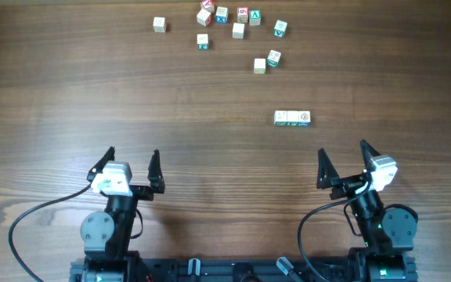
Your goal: Form a horizontal line
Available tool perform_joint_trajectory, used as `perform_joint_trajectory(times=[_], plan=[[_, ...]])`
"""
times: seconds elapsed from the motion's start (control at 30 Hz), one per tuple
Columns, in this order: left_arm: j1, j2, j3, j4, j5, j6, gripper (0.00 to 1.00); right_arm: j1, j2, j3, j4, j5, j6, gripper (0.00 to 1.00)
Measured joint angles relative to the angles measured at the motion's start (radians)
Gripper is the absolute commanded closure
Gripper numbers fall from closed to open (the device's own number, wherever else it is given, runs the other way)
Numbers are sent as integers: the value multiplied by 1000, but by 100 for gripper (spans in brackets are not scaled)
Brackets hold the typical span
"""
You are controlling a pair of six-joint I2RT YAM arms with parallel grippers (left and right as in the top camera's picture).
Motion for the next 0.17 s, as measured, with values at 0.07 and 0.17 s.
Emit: perform_joint_trajectory(times=[0.07, 0.17], plan=[[0, 0, 0, 0, 0, 0, 0, 0, 0, 0, 0, 0, 0, 0], [0, 0, 0, 0, 0, 0, 0, 0, 0, 0, 0, 0, 0, 0]])
